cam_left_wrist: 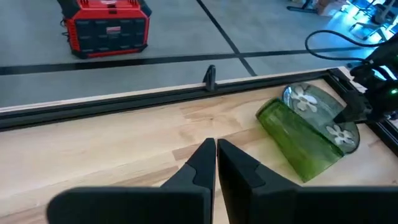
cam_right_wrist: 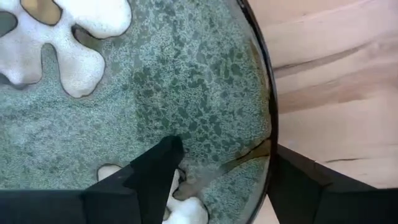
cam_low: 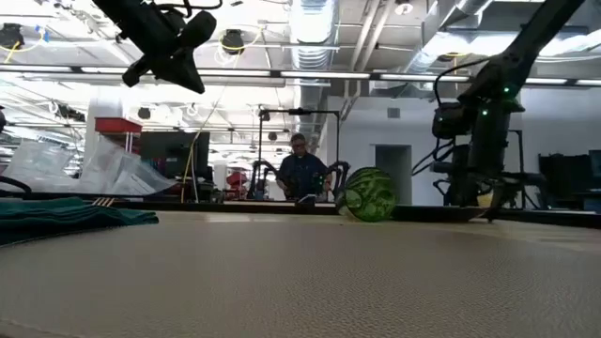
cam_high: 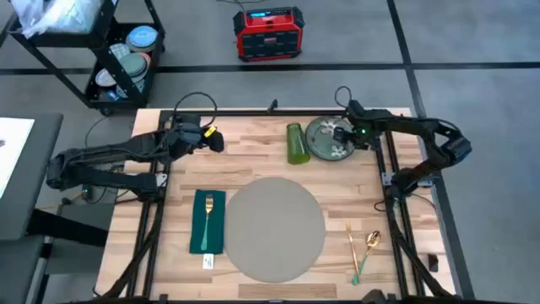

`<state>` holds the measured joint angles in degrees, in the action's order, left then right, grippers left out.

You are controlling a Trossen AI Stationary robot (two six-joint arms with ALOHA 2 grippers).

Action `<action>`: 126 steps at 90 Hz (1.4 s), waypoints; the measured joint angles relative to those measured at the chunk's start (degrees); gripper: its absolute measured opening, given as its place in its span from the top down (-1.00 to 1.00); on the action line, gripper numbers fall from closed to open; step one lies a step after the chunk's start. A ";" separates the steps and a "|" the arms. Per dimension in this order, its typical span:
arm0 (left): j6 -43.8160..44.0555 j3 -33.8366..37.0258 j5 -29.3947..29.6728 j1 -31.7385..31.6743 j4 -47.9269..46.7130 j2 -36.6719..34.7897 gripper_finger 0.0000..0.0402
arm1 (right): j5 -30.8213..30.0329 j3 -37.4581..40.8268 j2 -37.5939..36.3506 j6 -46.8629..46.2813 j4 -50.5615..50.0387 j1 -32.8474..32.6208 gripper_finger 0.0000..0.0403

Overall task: Set table place
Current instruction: Put the green plate on the gray tablemat to the right of the green table napkin

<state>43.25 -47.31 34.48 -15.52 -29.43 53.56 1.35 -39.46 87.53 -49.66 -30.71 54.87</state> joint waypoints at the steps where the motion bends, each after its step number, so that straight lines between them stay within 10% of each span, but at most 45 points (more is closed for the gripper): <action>1: -0.08 0.00 0.00 -0.07 0.01 0.00 1.00 | -0.01 0.02 0.01 -0.41 0.12 0.00 0.00; 42: -0.62 0.00 -0.07 -0.46 -0.26 0.03 1.00 | 2.86 0.14 0.81 2.17 8.14 -0.11 0.94; 126: -0.39 0.00 -0.09 -0.67 -5.92 0.02 1.00 | 10.15 0.41 -10.19 1.49 5.26 -15.63 0.99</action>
<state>42.86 -47.31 34.39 -16.19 -35.35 53.58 11.50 -39.05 77.34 -48.16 -25.45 39.24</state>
